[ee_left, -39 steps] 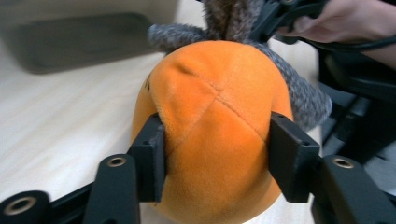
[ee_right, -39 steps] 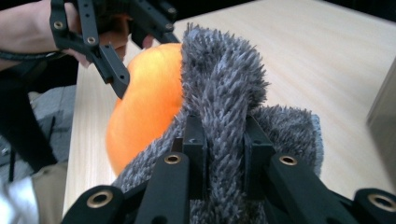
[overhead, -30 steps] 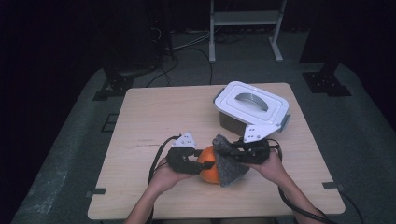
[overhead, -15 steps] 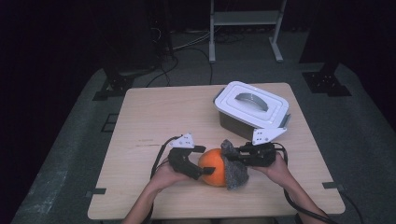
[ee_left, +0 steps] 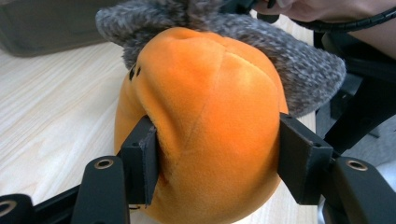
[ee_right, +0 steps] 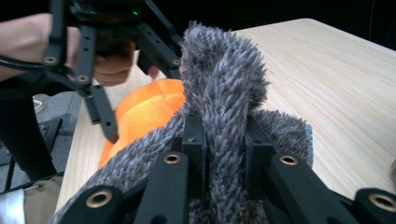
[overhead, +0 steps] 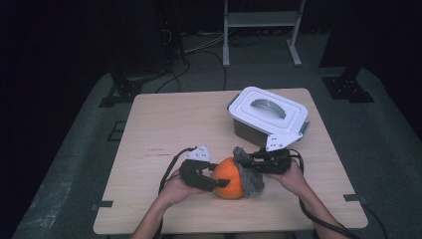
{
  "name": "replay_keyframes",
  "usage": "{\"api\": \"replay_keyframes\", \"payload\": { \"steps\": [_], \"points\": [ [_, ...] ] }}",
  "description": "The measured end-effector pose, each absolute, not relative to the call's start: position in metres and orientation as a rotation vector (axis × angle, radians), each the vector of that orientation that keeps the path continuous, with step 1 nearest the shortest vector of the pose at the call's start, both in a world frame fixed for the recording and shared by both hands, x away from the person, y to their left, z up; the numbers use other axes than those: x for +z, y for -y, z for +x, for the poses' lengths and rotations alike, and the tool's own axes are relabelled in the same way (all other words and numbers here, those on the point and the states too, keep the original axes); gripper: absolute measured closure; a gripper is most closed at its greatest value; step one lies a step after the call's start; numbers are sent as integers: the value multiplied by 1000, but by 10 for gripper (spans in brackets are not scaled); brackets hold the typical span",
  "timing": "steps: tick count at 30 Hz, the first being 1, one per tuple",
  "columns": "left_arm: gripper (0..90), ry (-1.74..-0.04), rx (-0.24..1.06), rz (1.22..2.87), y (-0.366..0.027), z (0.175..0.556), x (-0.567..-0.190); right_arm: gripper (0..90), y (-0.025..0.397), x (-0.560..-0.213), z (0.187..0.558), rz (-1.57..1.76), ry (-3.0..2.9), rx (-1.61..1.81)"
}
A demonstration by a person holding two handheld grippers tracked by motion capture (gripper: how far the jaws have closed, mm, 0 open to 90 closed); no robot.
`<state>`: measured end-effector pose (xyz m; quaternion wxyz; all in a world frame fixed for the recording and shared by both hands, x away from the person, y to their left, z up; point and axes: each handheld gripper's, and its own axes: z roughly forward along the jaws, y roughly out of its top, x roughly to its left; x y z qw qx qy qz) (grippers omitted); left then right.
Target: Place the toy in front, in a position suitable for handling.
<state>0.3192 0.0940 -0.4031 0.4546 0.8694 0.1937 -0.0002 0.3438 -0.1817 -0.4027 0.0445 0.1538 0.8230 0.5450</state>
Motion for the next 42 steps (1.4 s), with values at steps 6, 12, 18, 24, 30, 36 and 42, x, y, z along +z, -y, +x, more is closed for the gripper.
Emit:
{"api": "replay_keyframes", "payload": {
  "steps": [6, 12, 18, 24, 30, 36, 42],
  "points": [
    [415, -561, 28, 2126, -95, 319, -403, 755, 180, -397, 339, 504, -2495, 1620],
    [414, -582, 41, 2104, -93, 317, -403, 755, 177, -383, 326, 451, -2478, 1604],
    [281, -498, 56, 2104, -92, 319, -409, 756, 184, -398, 331, 455, -2514, 1581],
    [184, -314, 131, 2087, -91, 321, -410, 755, 193, -403, 336, 437, -2550, 1590],
    [140, -150, 95, 2051, -93, 331, -417, 754, 200, -406, 343, 422, -2586, 1636],
    [296, -206, -16, 2022, -96, 345, -428, 752, 205, -411, 352, 440, -2590, 1667],
    [478, -379, 57, 2050, -90, 329, -410, 759, 205, -398, 352, 522, -2539, 1661]
  ]
}}
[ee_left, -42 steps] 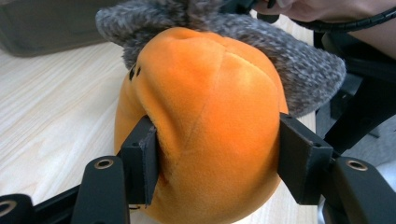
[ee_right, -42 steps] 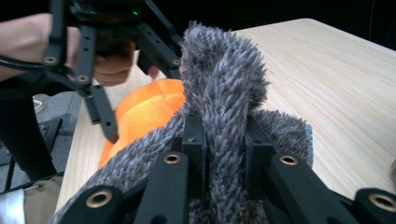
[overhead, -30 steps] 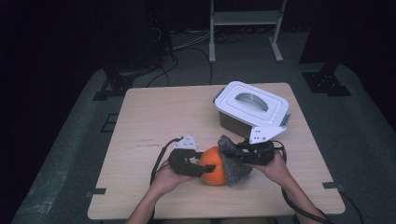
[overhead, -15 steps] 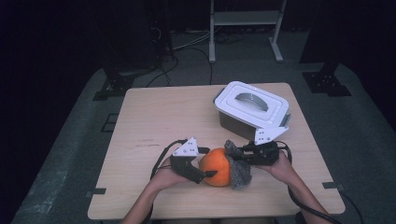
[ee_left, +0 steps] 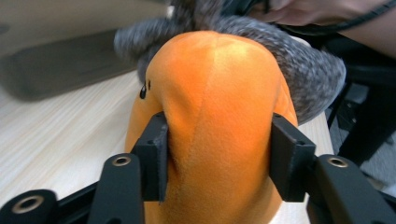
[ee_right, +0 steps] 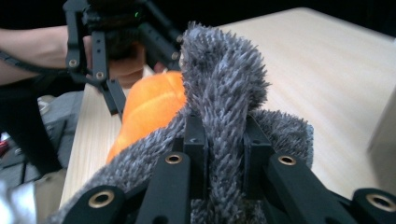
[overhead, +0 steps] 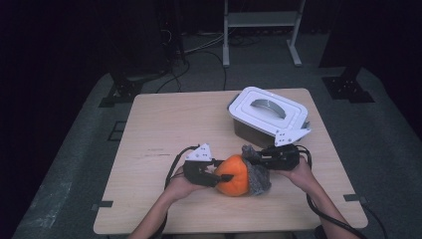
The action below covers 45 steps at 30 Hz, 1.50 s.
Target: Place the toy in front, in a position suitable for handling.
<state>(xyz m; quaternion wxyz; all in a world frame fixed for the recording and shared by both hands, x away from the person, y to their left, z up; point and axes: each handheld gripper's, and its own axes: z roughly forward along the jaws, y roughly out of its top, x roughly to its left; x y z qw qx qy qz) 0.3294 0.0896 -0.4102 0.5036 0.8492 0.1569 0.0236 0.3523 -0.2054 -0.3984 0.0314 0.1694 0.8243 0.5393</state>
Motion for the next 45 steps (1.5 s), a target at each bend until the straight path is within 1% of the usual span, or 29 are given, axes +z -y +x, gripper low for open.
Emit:
{"api": "replay_keyframes", "payload": {
  "steps": [3, 7, 11, 14, 16, 20, 24, 33, 39, 45],
  "points": [
    [485, -423, 111, 2088, -89, 321, -402, 761, 199, -383, 343, 467, -2503, 1708],
    [482, -468, 123, 2090, -91, 317, -404, 760, 179, -378, 334, 385, -2513, 1672],
    [480, -505, 95, 2044, -102, 320, -410, 759, 183, -386, 341, 427, -2517, 1643],
    [473, -525, 80, 2022, -106, 322, -412, 759, 193, -396, 346, 510, -2514, 1600],
    [468, -531, 69, 2007, -104, 323, -413, 758, 196, -396, 345, 524, -2502, 1600],
    [459, -555, 66, 1992, -103, 325, -414, 756, 184, -385, 333, 439, -2485, 1649],
    [456, -588, 62, 1972, -105, 325, -416, 754, 170, -381, 326, 377, -2477, 1602],
    [439, -601, 55, 1968, -105, 327, -417, 754, 191, -395, 332, 454, -2490, 1545],
    [430, -615, 56, 1962, -105, 328, -419, 754, 178, -388, 323, 383, -2474, 1553],
    [428, -557, 79, 1999, -104, 324, -417, 753, 187, -395, 331, 430, -2491, 1591]
  ]
}}
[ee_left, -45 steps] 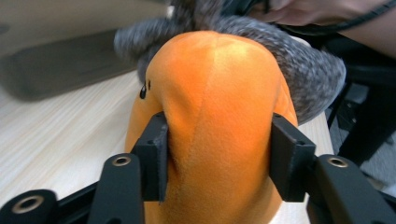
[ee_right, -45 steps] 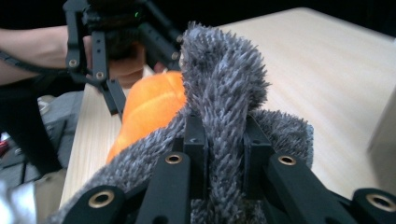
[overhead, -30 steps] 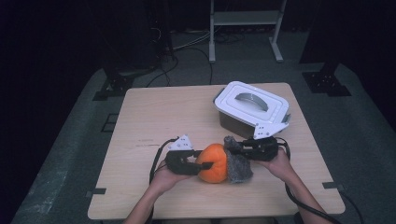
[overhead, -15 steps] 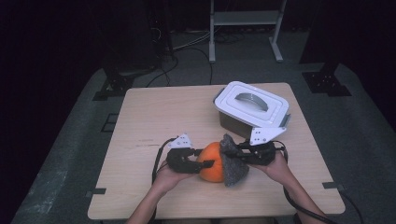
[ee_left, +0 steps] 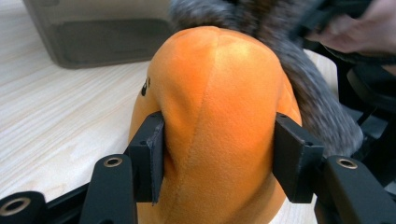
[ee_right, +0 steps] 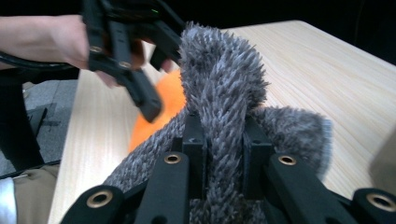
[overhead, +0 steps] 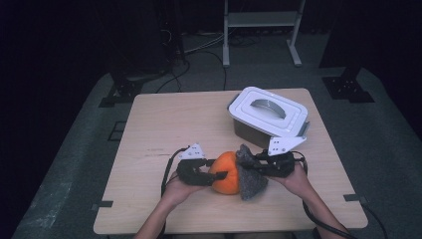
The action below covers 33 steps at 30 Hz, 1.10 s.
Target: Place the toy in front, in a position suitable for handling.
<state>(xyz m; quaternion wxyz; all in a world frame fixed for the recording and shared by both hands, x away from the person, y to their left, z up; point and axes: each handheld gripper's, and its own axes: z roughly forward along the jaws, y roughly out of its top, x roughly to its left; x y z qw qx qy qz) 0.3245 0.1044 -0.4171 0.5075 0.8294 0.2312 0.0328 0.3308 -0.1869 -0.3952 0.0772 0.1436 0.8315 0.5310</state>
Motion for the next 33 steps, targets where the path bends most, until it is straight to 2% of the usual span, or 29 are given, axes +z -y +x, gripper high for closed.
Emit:
{"api": "replay_keyframes", "payload": {
  "steps": [7, 15, 21, 23, 31, 33],
  "points": [
    [430, -341, 157, 2085, -94, 311, -415, 750, 188, -387, 328, 440, -2463, 1634],
    [428, -289, 184, 2104, -97, 305, -418, 748, 201, -404, 341, 546, -2531, 1607],
    [424, -284, 193, 2103, -94, 304, -418, 748, 190, -390, 328, 461, -2509, 1670],
    [381, -283, 183, 2109, -94, 304, -418, 749, 185, -391, 327, 427, -2523, 1640],
    [101, -306, 167, 2094, -87, 307, -422, 747, 193, -399, 331, 393, -2568, 1636],
    [91, -330, 126, 2091, -88, 310, -424, 745, 195, -400, 332, 392, -2573, 1646]
  ]
}}
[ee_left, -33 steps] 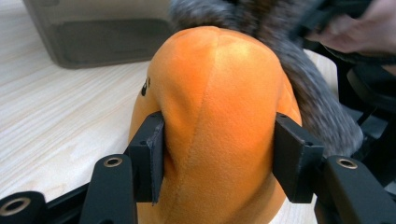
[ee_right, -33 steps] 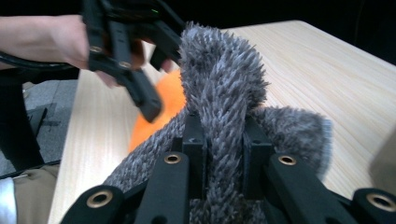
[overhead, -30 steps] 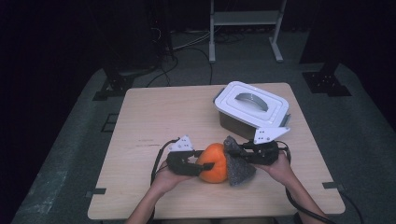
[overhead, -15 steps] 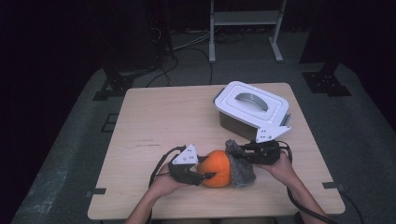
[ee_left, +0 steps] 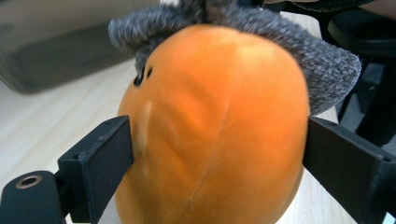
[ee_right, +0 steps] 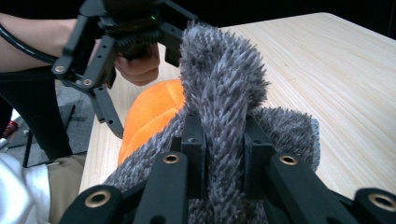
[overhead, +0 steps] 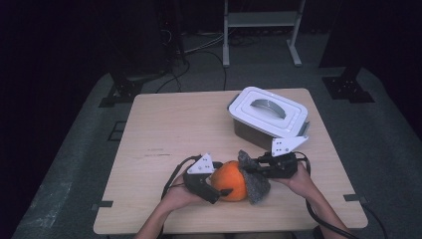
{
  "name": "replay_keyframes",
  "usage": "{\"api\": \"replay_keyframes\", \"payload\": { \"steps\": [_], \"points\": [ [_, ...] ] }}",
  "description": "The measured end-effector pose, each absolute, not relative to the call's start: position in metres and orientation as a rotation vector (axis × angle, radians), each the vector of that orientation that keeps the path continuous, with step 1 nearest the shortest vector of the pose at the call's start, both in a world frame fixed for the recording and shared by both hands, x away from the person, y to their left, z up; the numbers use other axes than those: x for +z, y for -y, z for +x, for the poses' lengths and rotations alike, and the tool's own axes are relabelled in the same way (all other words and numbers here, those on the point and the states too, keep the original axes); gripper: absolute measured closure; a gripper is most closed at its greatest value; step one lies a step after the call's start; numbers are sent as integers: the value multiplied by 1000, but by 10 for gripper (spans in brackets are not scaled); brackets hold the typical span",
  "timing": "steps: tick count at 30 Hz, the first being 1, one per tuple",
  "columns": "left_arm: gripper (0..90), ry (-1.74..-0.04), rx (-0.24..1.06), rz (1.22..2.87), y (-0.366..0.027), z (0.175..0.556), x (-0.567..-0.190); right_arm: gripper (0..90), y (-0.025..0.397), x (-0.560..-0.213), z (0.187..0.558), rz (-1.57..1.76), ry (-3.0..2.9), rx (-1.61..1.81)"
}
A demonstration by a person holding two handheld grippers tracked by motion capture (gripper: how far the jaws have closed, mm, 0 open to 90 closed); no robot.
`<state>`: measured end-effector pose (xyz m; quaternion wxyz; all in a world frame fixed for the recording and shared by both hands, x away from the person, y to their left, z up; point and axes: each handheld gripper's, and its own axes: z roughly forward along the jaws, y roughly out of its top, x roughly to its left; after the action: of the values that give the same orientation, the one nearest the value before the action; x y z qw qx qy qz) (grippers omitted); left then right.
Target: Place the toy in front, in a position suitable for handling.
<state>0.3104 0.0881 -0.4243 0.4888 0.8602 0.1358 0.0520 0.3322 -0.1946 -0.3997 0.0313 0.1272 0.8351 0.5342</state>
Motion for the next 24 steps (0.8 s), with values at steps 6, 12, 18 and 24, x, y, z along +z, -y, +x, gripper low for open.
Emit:
{"api": "replay_keyframes", "payload": {
  "steps": [6, 12, 18, 24],
  "points": [
    [369, -328, 165, 2106, -89, 307, -417, 746, 196, -396, 333, 410, -2563, 1639],
    [432, -399, 204, 2120, -78, 304, -408, 755, 175, -367, 313, 293, -2498, 1597],
    [450, -450, 246, 2108, -83, 304, -405, 758, 173, -375, 316, 309, -2501, 1549],
    [446, -427, 350, 2145, -80, 300, -402, 756, 181, -376, 318, 358, -2502, 1511]
  ]
}}
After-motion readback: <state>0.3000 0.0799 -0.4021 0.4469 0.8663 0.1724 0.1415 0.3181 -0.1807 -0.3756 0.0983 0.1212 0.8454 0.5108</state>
